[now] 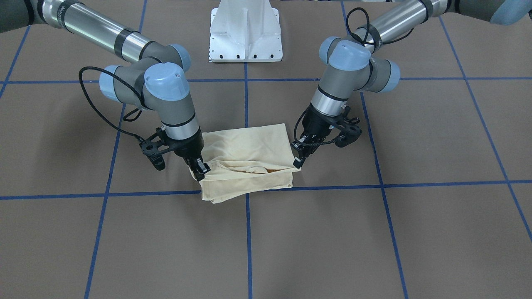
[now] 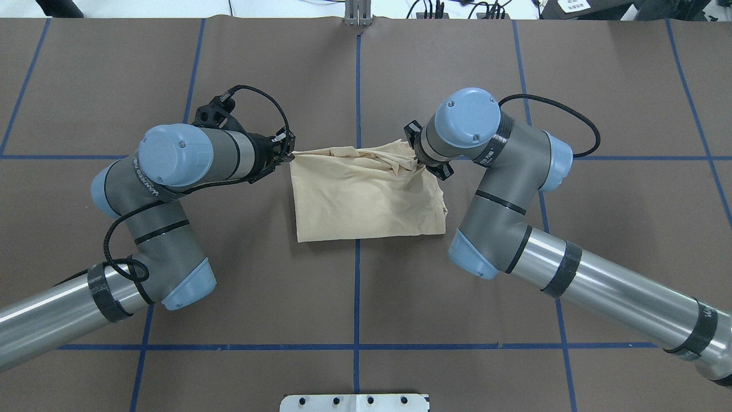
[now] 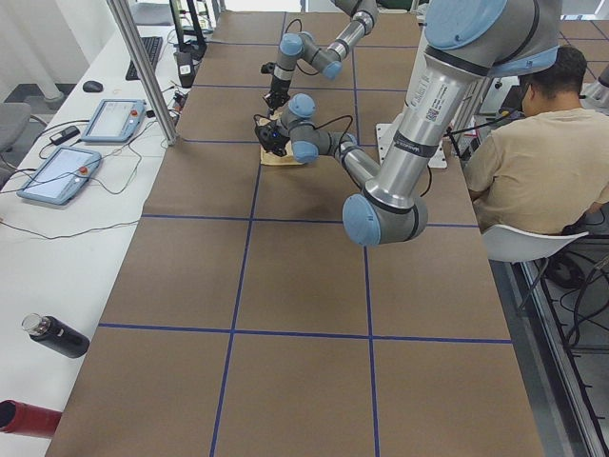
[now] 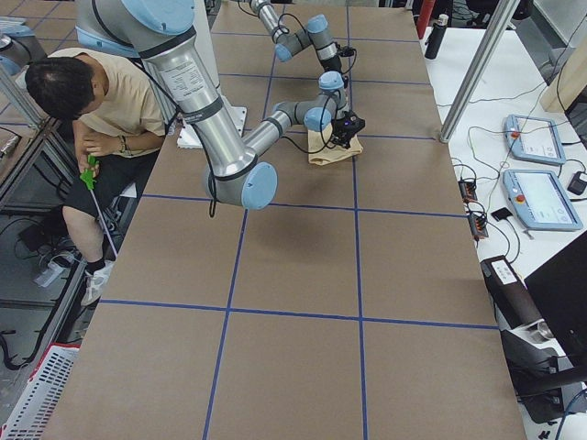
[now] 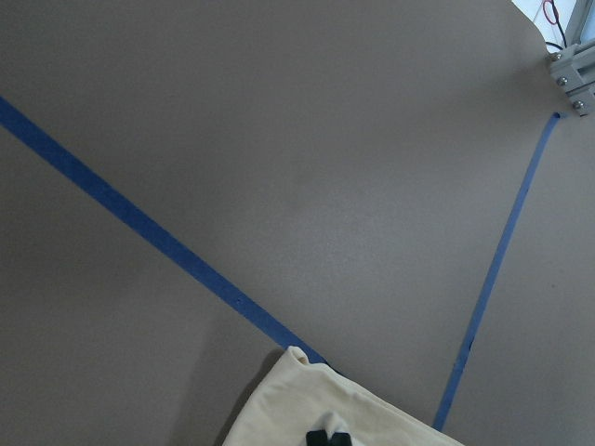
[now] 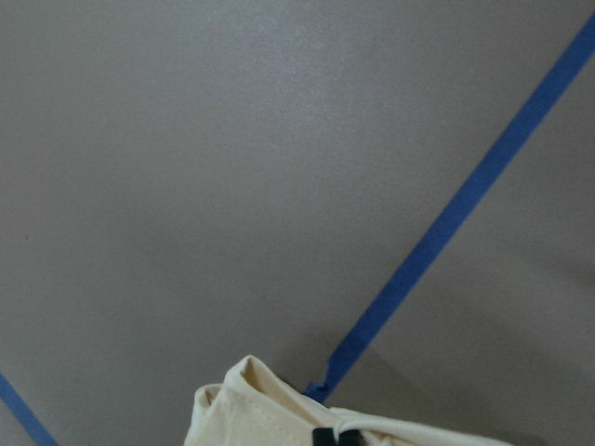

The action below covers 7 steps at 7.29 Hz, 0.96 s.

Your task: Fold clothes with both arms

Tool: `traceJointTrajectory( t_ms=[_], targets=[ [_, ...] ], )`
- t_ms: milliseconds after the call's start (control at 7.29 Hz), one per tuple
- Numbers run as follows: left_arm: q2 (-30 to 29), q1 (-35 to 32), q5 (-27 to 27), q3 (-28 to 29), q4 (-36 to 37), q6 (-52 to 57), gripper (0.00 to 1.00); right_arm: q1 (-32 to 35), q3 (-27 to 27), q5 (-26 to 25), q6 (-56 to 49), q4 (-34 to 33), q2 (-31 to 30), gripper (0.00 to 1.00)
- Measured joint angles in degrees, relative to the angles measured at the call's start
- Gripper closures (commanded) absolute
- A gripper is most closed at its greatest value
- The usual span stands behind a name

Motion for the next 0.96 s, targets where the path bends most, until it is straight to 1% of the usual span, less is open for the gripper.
traceJointTrajectory(
  t_ms=[137, 274, 411, 549, 686, 960],
  targets=[
    [-0.5, -0.1, 0.1, 1.6, -0.8, 0.4, 0.62, 0.5, -3.3, 0.0, -1.0, 1.5, 1.4, 0.01],
    [-1.1, -0.5, 0.2, 3.3, -1.8, 1.8, 0.47, 1.1, -6.6, 0.0, -2.8, 2.6, 3.1, 0.0],
    [-1.5, -1.2, 0.3, 5.3, -3.5, 4.2, 0.46, 1.8, -9.8, -0.1, -6.7, 4.1, 4.5, 0.0],
    [-1.7, -1.9, 0.3, 6.6, -4.7, 6.3, 0.46, 3.1, -11.8, 0.3, -11.2, 5.2, 5.4, 0.0],
    [-1.9, -2.8, 0.2, 7.1, -5.2, 8.0, 0.47, 5.0, -12.6, 1.6, -14.5, 5.6, 5.8, 0.0],
    [-1.8, -4.5, -0.6, 6.3, -5.3, 10.7, 0.49, 9.6, -12.9, 6.6, -19.6, 5.9, 5.5, 0.0]
  ],
)
